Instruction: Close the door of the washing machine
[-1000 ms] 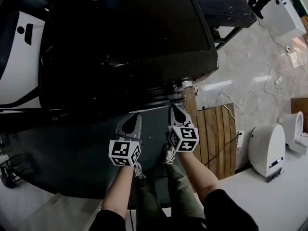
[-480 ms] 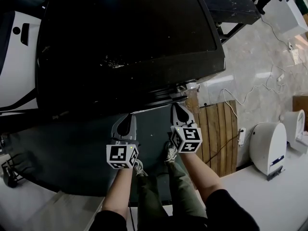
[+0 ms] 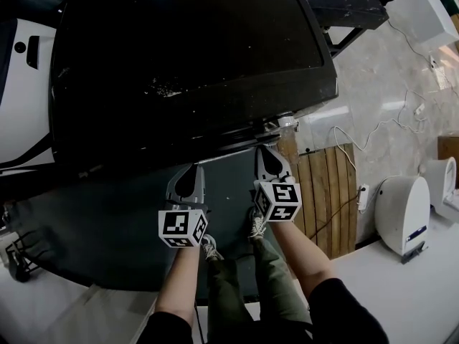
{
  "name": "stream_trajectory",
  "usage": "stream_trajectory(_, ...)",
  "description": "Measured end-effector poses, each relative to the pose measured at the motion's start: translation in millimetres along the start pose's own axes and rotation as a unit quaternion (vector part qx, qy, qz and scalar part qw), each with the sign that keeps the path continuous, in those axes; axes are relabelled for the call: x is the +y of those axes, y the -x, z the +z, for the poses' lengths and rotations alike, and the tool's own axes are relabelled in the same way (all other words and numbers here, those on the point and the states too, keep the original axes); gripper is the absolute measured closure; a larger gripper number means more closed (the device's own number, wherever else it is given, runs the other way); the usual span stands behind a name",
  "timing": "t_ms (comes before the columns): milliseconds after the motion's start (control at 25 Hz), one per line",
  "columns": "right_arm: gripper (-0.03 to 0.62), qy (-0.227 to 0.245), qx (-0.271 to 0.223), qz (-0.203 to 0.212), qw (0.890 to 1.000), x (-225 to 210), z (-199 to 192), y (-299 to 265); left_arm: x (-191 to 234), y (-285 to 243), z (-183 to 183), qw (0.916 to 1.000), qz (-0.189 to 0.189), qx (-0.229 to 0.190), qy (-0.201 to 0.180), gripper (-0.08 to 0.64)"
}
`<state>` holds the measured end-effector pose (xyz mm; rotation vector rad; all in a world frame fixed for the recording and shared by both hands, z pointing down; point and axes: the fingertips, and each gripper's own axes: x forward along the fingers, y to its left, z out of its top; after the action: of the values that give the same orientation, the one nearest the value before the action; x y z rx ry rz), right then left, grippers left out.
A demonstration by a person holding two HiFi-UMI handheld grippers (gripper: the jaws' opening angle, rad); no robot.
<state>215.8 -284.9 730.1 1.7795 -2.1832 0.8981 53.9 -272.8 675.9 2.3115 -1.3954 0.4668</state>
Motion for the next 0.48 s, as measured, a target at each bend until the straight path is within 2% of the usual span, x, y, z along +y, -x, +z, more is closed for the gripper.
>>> stream_trajectory(160,0.589,0.0,-0.01,0.006,1.0,1.0,0.8,0.6,-0.7,-2.5,-3.3,1.0,-0.004,0.006,0.002,0.548)
stream_trajectory(480,0.591,0.004,0.001,0.018,1.0,0.1,-0.1,5.5,-10.3,0.4,1.8,0.9995,-0.029,0.002,-0.011,0.548)
